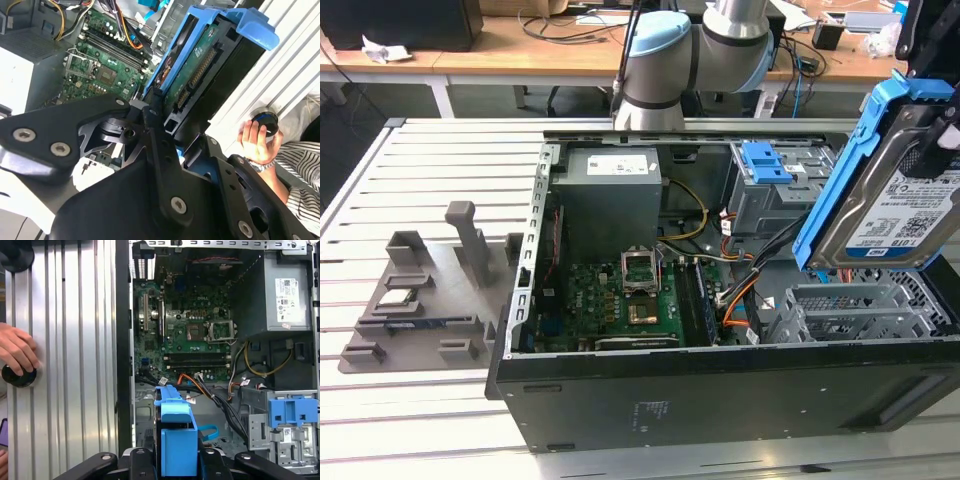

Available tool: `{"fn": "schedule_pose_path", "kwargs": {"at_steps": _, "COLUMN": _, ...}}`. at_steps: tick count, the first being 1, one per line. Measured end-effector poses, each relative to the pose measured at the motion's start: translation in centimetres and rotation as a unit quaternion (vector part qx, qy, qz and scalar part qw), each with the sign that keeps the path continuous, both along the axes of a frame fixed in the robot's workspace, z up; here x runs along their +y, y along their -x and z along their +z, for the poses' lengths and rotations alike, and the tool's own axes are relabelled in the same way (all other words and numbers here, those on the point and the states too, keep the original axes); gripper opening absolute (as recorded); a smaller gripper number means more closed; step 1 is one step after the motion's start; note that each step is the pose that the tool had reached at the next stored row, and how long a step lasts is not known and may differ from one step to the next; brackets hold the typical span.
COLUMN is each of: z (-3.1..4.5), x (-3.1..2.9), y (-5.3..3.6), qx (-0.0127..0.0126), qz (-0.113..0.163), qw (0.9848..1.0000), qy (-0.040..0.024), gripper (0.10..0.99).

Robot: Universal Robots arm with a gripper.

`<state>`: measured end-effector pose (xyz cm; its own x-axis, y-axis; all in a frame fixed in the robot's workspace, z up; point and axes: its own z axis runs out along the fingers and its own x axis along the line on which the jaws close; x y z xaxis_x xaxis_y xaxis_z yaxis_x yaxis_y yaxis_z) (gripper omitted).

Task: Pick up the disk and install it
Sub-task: 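Pick up the disk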

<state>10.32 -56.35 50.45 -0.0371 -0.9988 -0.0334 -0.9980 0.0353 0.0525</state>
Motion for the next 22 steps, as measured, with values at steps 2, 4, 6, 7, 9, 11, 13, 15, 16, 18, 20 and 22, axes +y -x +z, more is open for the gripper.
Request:
{"fn": "schedule_pose_path", "kwargs": {"at_steps": 2, "z": -0.78, "x": 0.41, "y": -0.18, "qx": 0.0000, "qz": 0.000, "qw": 1.0000, "qy": 0.0039, "gripper": 0.365}}
{"fn": "schedule_pose_path", "kwargs": {"at_steps": 4, "z": -1.58, "x": 0.79, "y": -0.53, "qx": 0.0002, "qz": 0.000, "qw": 1.0000, "qy": 0.0075, "gripper": 0.365}}
{"fn": "schedule_pose_path", "kwargs": {"at_steps": 6, "z": -2.19, "x": 1.11, "y": -0.80, "qx": 0.0003, "qz": 0.000, "qw": 1.0000, "qy": 0.0095, "gripper": 0.365}}
{"fn": "schedule_pose_path", "kwargs": {"at_steps": 7, "z": -2.55, "x": 1.29, "y": -0.98, "qx": 0.0004, "qz": 0.000, "qw": 0.9999, "qy": 0.0105, "gripper": 0.365}}
{"fn": "schedule_pose_path", "kwargs": {"at_steps": 9, "z": -2.97, "x": 1.46, "y": -1.19, "qx": 0.0006, "qz": 0.001, "qw": 0.9999, "qy": 0.0117, "gripper": 0.365}}
{"fn": "schedule_pose_path", "kwargs": {"at_steps": 11, "z": -3.69, "x": 1.75, "y": -1.48, "qx": 0.0007, "qz": 0.003, "qw": 0.9999, "qy": 0.0139, "gripper": 0.365}}
{"fn": "schedule_pose_path", "kwargs": {"at_steps": 13, "z": -4.06, "x": 1.90, "y": -1.57, "qx": 0.0007, "qz": 0.003, "qw": 0.9999, "qy": 0.0147, "gripper": 0.365}}
{"fn": "schedule_pose_path", "kwargs": {"at_steps": 15, "z": -4.57, "x": 2.11, "y": -1.67, "qx": 0.0007, "qz": 0.004, "qw": 0.9999, "qy": 0.0158, "gripper": 0.365}}
{"fn": "schedule_pose_path", "kwargs": {"at_steps": 16, "z": -4.89, "x": 2.29, "y": -1.81, "qx": 0.0008, "qz": 0.004, "qw": 0.9999, "qy": 0.0157, "gripper": 0.365}}
{"fn": "schedule_pose_path", "kwargs": {"at_steps": 18, "z": -5.19, "x": 2.51, "y": -2.08, "qx": 0.0010, "qz": 0.004, "qw": 0.9999, "qy": 0.0158, "gripper": 0.365}}
{"fn": "schedule_pose_path", "kwargs": {"at_steps": 20, "z": -5.36, "x": 2.59, "y": -2.30, "qx": 0.0011, "qz": 0.004, "qw": 0.9998, "qy": 0.0169, "gripper": 0.365}}
{"fn": "schedule_pose_path", "kwargs": {"at_steps": 22, "z": -5.38, "x": 2.60, "y": -2.44, "qx": 0.0010, "qz": 0.004, "qw": 0.9998, "qy": 0.0169, "gripper": 0.365}}
